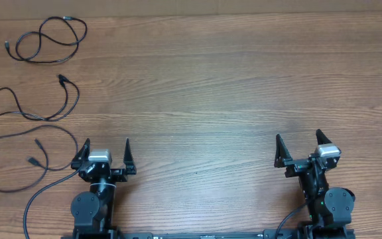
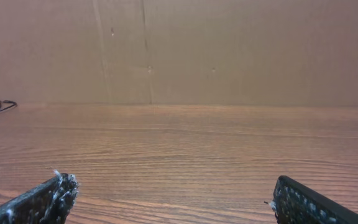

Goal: Untangle cables

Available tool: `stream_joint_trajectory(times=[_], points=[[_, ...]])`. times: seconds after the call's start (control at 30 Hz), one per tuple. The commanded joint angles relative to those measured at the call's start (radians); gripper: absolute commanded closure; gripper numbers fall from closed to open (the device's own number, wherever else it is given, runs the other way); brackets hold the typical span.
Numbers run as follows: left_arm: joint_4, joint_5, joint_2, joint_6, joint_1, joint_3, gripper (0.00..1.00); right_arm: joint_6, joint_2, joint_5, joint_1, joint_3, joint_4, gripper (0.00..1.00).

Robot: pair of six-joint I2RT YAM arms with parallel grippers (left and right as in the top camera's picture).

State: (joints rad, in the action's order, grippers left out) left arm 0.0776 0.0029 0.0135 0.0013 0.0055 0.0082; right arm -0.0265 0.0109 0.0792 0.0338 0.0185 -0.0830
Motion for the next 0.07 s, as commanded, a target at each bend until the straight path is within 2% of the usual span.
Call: stream_joint_trajectory(times=[0.0, 0.03], points=[[0.000, -0.010, -0.010, -0.008, -0.004, -0.003, 0.01, -0.001, -0.008, 0.001, 0.006, -0.010, 0.005, 0.00], [0.000, -0.010, -0.010, -0.008, -0.004, -0.003, 0.00, -0.001, -0.008, 0.001, 0.006, -0.010, 0.005, 0.00]])
